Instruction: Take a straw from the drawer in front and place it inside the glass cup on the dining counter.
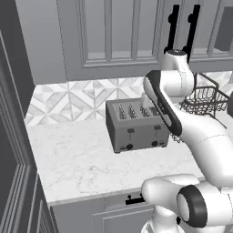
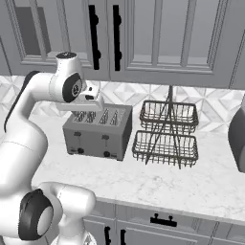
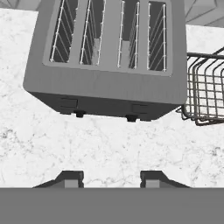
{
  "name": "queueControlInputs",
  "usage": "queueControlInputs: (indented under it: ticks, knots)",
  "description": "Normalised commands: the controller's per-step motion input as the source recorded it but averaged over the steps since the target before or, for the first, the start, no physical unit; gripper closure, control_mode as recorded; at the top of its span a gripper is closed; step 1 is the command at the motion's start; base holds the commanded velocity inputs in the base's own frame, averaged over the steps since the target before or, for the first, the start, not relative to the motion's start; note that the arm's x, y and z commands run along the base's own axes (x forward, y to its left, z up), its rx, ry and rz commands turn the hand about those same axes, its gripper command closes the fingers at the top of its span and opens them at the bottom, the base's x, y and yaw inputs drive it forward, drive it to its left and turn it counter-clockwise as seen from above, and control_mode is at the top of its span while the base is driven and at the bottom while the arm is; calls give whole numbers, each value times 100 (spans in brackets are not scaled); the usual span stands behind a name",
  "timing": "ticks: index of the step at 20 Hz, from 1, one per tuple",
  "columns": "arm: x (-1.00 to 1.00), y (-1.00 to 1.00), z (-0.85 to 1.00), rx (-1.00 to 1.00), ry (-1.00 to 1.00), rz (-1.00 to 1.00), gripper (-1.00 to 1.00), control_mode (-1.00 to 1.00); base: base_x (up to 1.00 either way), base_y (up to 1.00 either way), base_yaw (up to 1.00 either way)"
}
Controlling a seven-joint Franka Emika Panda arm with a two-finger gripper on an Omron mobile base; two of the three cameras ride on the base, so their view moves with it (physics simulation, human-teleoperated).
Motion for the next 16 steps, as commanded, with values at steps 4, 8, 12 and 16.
queueControlInputs:
  ticks: [4,8,12,16]
  knots:
    - [-1,0,0,0,0,0,-100,100,-35,0,0]
    - [0,0,0,0,0,0,-100,100,-100,-8,0]
    - [0,0,0,0,0,0,-100,100,-61,-52,3]
    - [0,0,0,0,0,0,-100,100,2,-93,40]
